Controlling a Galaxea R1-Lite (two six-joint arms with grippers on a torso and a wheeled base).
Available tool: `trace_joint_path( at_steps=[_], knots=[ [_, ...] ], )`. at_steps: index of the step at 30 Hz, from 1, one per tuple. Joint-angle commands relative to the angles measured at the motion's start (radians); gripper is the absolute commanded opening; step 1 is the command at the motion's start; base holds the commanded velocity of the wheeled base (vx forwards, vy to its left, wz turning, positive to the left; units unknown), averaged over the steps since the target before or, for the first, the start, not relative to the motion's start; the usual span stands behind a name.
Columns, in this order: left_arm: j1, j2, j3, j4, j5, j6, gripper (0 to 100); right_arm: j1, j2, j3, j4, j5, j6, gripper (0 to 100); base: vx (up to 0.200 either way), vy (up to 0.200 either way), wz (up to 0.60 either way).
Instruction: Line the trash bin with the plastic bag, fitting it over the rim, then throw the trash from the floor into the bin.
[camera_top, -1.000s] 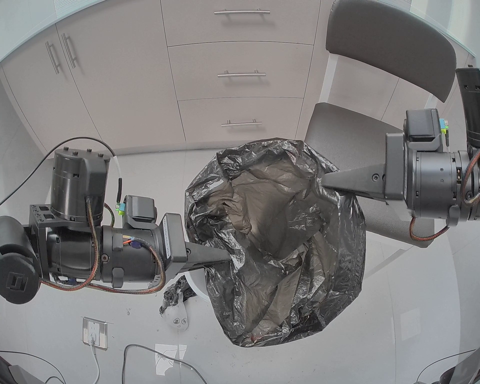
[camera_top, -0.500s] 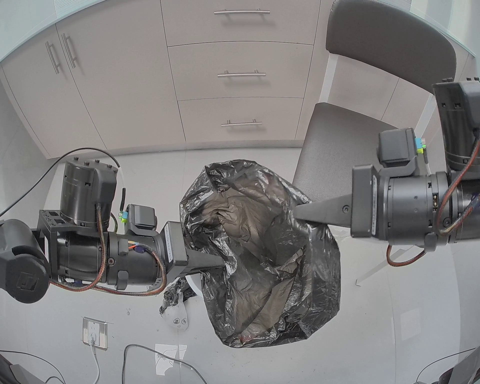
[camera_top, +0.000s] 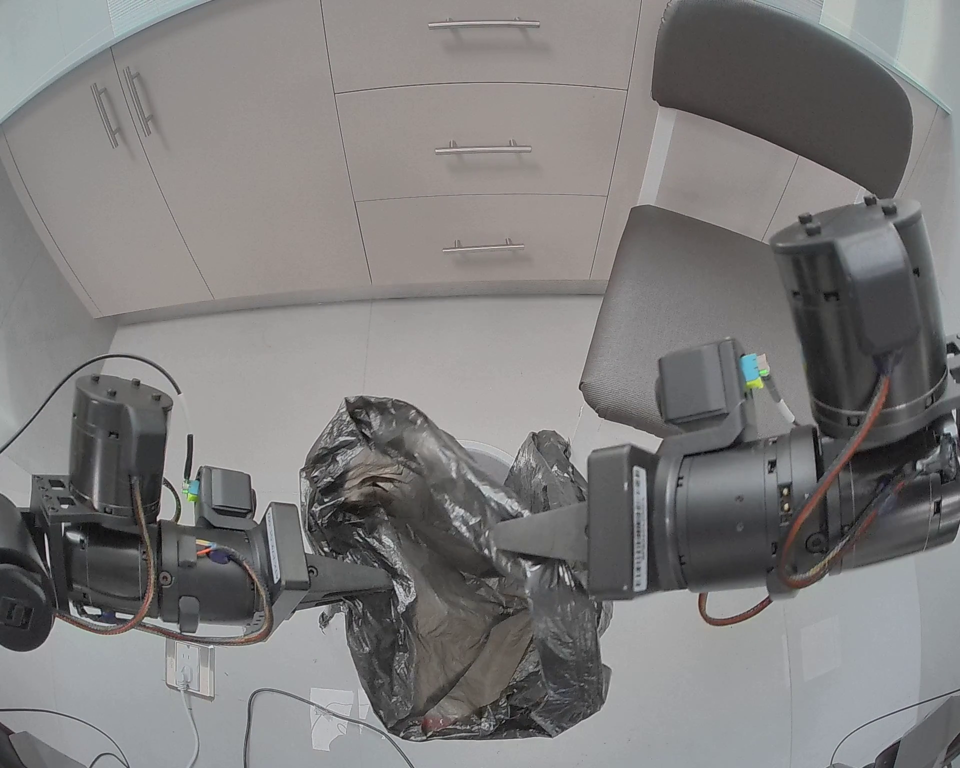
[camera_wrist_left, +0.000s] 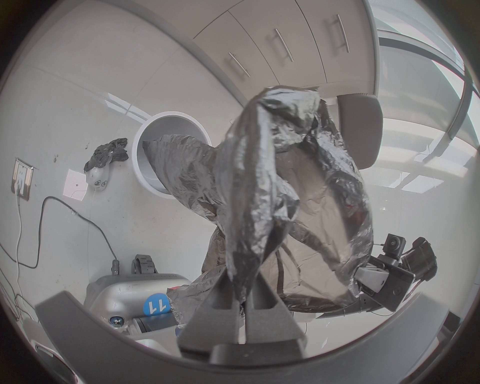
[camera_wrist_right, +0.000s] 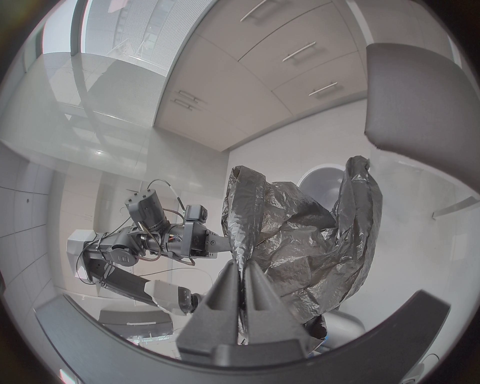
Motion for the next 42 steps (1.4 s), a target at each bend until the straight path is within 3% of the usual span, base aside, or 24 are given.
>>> trace_joint_path(
  at_steps=[1,9,18,21,30,34,42],
  knots=[
    [0.004,-0.090,0.047,0.004,-0.004,-0.011,0,0.035,0.047,-0.010,0.000,0.019,0.017,0,0.000,0.000,0.00],
    [0.020,-0.102,0.050,0.050,-0.001,-0.011,0,0.047,0.077,-0.005,-0.006,0.045,0.044,0,0.000,0.000,0.00],
    [0.029,-0.110,0.050,0.053,0.000,-0.011,0,0.020,0.102,-0.013,-0.014,0.085,0.060,0,0.000,0.000,0.00],
    [0.041,-0.117,0.052,0.070,0.000,-0.010,0,0.003,0.105,-0.014,-0.023,0.138,0.101,0,0.000,0.000,0.00],
    [0.069,-0.106,0.052,0.068,-0.001,-0.003,0,-0.038,0.166,-0.013,-0.101,0.154,0.121,0,0.000,0.000,0.00],
    [0.095,-0.082,0.046,0.064,-0.003,0.001,0,-0.081,0.194,-0.014,-0.160,0.202,0.124,0,0.000,0.000,0.00],
    [0.115,-0.074,0.035,0.064,-0.003,0.001,0,-0.089,0.215,-0.036,-0.164,0.225,0.135,0,0.000,0.000,0.00]
  ],
)
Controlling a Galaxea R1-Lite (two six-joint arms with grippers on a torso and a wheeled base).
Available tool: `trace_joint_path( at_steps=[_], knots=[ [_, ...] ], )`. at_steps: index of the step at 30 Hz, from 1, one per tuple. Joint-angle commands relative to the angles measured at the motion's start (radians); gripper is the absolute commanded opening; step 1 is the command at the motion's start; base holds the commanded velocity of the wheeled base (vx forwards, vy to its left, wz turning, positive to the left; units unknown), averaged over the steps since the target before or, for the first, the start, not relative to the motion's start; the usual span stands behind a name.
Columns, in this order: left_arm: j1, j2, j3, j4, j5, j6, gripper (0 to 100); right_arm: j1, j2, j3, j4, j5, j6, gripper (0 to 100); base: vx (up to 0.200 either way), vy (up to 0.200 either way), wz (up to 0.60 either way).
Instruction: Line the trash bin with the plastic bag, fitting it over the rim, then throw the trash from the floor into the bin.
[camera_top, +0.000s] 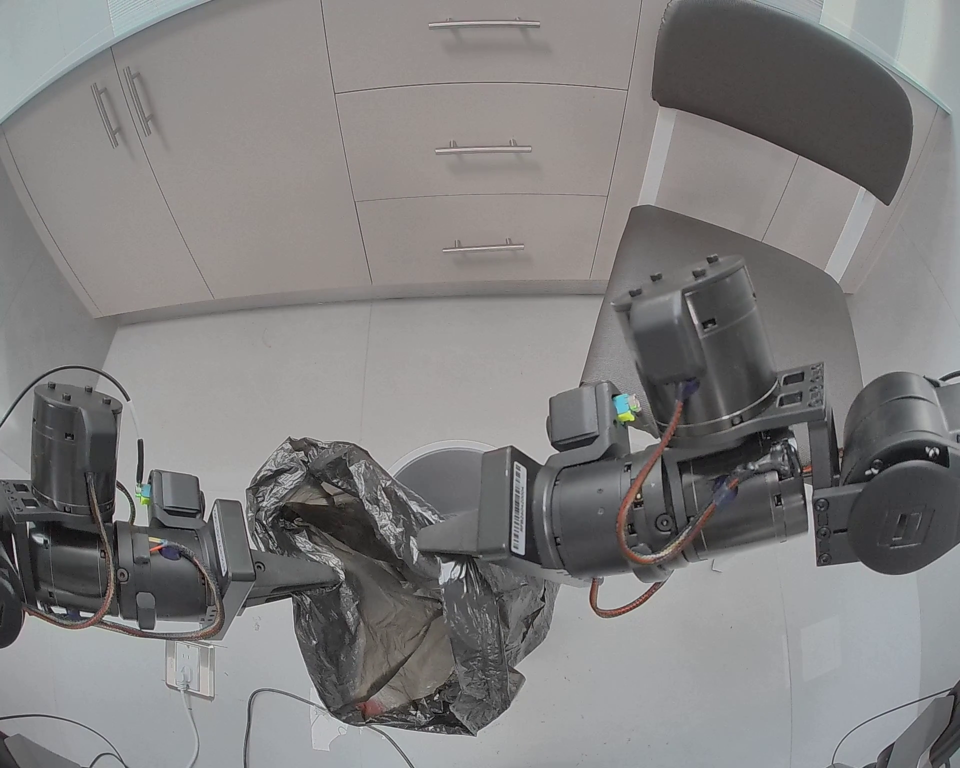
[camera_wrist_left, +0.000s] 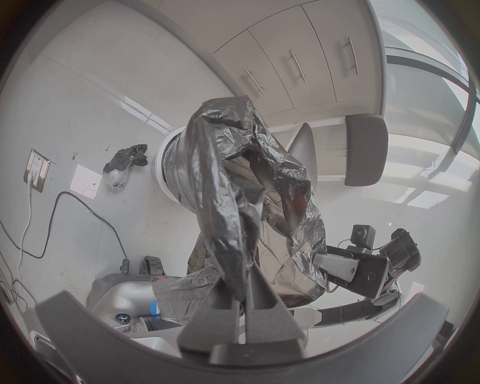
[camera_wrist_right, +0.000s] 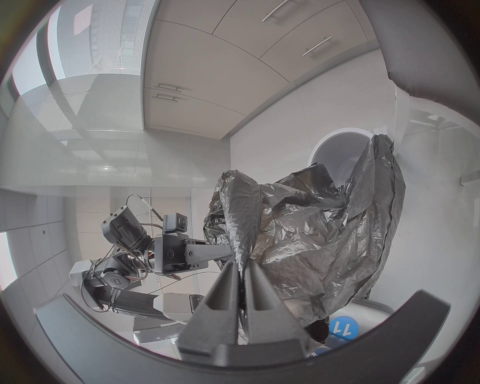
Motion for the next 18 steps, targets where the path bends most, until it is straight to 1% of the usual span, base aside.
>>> trace_joint_path(
  at_steps=[1,5,11,18],
  knots=[
    [0.015,0.000,-0.006,0.003,0.000,-0.001,0,0.000,0.016,-0.017,0.000,0.026,0.021,0,0.000,0.000,0.00],
    [0.021,-0.019,0.002,0.011,-0.002,-0.003,0,0.023,0.013,-0.028,0.002,0.055,0.053,0,0.000,0.000,0.00],
    [0.021,-0.065,0.003,0.057,0.000,-0.001,0,0.066,0.018,-0.028,0.002,0.061,0.082,0,0.000,0.000,0.00],
    [0.025,-0.071,0.007,0.065,0.000,-0.001,0,0.069,0.048,-0.028,0.000,0.072,0.087,0,0.000,0.000,0.00]
  ],
)
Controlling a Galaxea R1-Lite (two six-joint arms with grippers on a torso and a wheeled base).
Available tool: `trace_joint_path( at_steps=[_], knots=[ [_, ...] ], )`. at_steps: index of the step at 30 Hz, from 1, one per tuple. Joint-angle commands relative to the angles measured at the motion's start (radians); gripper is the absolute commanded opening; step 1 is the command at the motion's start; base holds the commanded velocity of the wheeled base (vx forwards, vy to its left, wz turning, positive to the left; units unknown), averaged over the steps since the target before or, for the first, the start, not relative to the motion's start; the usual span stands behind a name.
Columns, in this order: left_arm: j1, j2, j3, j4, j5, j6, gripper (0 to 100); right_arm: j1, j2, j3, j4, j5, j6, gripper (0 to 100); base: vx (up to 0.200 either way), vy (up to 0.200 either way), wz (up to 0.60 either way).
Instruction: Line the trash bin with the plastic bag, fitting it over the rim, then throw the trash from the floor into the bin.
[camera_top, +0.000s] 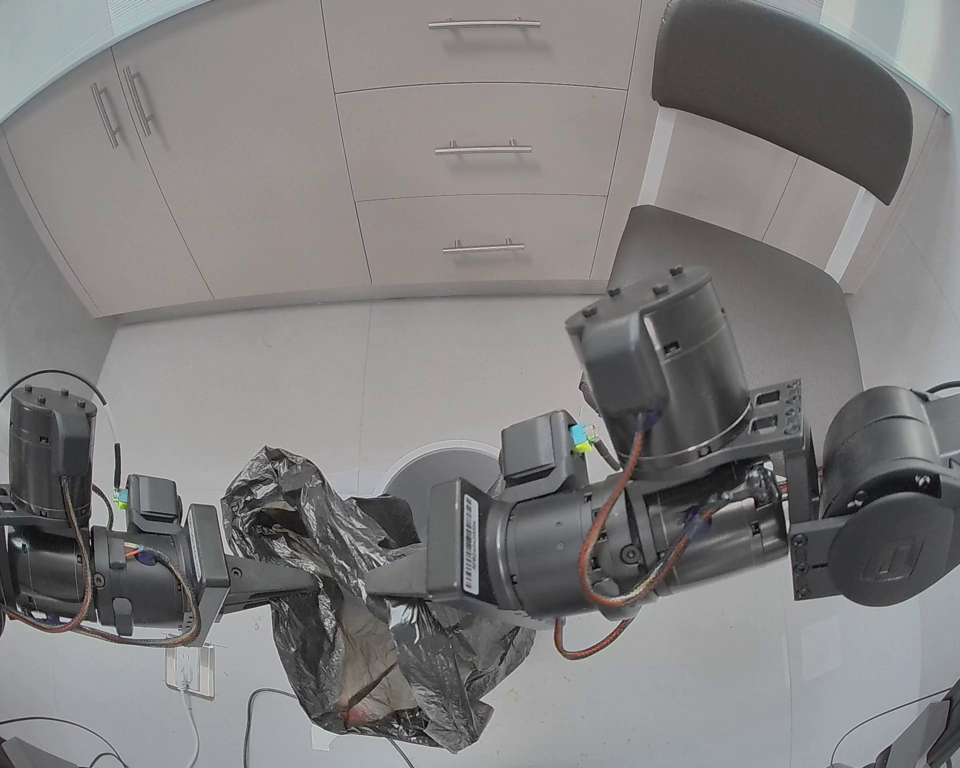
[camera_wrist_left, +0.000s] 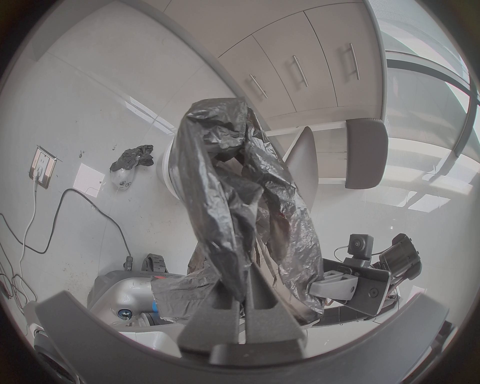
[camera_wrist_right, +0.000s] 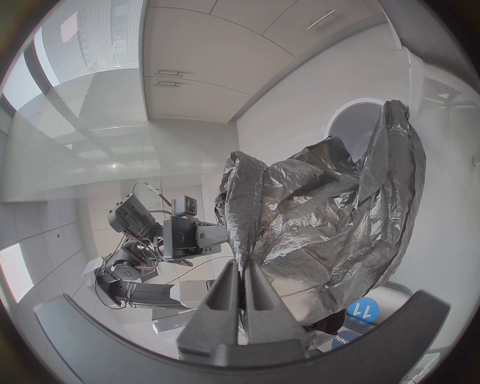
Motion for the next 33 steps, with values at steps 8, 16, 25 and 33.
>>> trace_joint_path(
  at_steps=[8,16,25,33],
  knots=[
    [0.033,0.028,0.003,-0.003,0.002,0.033,0,-0.013,0.061,0.002,-0.019,-0.008,-0.009,0,0.000,0.000,0.00],
    [0.119,0.100,0.002,-0.001,0.000,0.167,0,-0.052,0.089,0.001,-0.077,-0.011,-0.029,0,0.000,0.000,0.00],
    [0.168,0.257,-0.018,-0.014,0.008,0.311,0,-0.091,0.119,-0.016,-0.088,-0.054,-0.067,0,0.000,0.000,0.00],
    [0.199,0.349,-0.063,-0.014,0.011,0.360,0,-0.116,0.170,-0.022,-0.124,-0.073,-0.104,0,0.000,0.000,0.00]
  ],
)
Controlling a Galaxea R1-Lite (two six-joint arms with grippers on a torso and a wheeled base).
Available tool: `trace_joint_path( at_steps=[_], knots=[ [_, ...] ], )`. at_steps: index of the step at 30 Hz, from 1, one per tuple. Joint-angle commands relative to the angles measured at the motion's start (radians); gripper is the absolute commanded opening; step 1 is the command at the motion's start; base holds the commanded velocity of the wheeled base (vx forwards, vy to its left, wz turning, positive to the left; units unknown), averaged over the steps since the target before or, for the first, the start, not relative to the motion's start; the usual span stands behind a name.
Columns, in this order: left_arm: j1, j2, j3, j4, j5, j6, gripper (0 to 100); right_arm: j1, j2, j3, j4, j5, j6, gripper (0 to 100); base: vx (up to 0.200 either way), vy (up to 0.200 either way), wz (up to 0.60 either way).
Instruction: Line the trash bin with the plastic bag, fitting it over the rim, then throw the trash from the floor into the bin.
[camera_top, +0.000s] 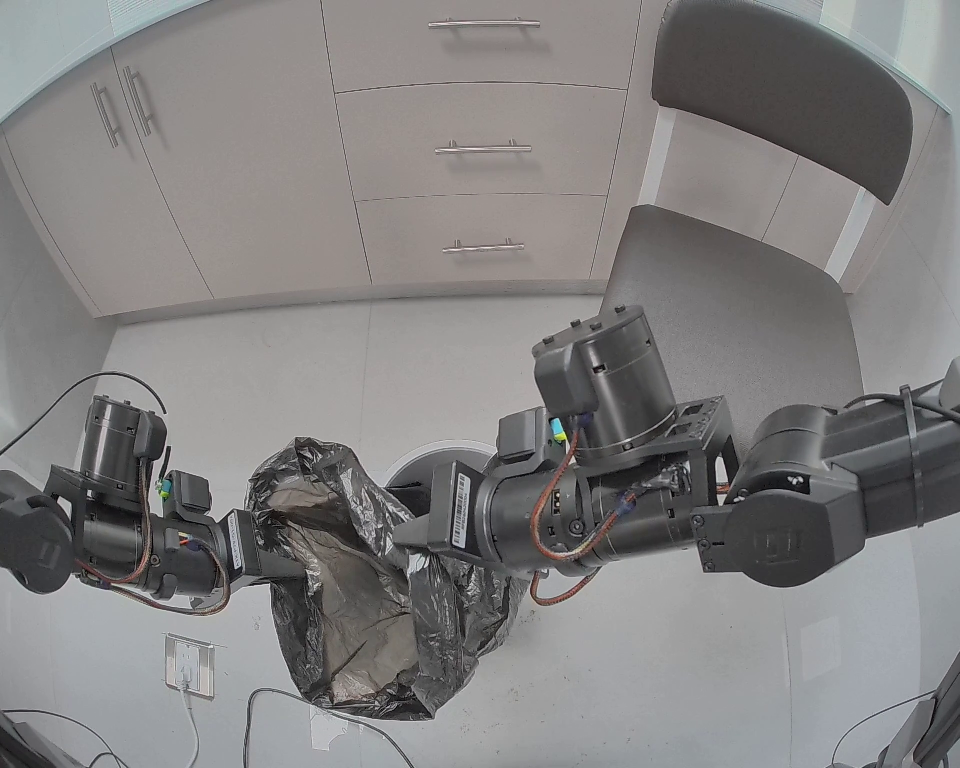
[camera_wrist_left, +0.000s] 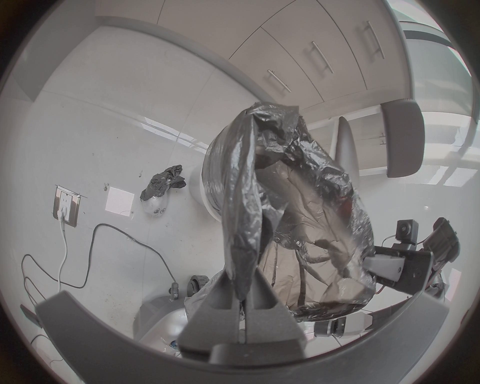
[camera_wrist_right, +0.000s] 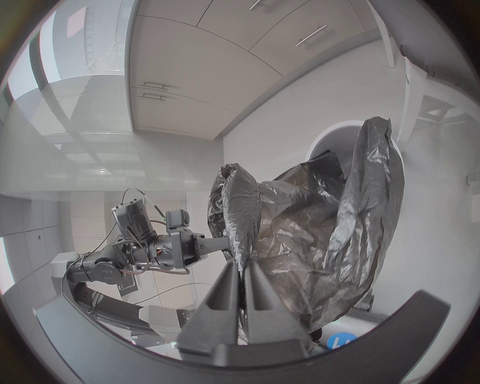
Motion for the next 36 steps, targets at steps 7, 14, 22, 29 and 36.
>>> trace_joint_path(
  at_steps=[7,14,22,29,36],
  knots=[
    [0.053,0.154,-0.084,0.001,0.001,0.076,0,-0.054,0.107,-0.063,-0.050,-0.052,-0.055,0,0.000,0.000,0.00],
    [0.076,0.233,-0.139,0.001,0.001,0.140,0,-0.081,0.143,-0.126,-0.050,-0.095,-0.097,0,0.000,0.000,0.00],
    [0.076,0.300,-0.204,0.003,0.011,0.166,0,-0.117,0.172,-0.207,-0.047,-0.144,-0.156,0,0.000,0.000,0.00],
    [0.071,0.391,-0.288,0.001,0.130,0.215,0,-0.153,0.195,-0.238,-0.050,-0.181,-0.216,0,0.000,0.000,0.00],
    [0.070,0.435,-0.339,0.003,0.195,0.220,0,-0.178,0.216,-0.294,-0.047,-0.219,-0.262,0,0.000,0.000,0.00]
  ],
)
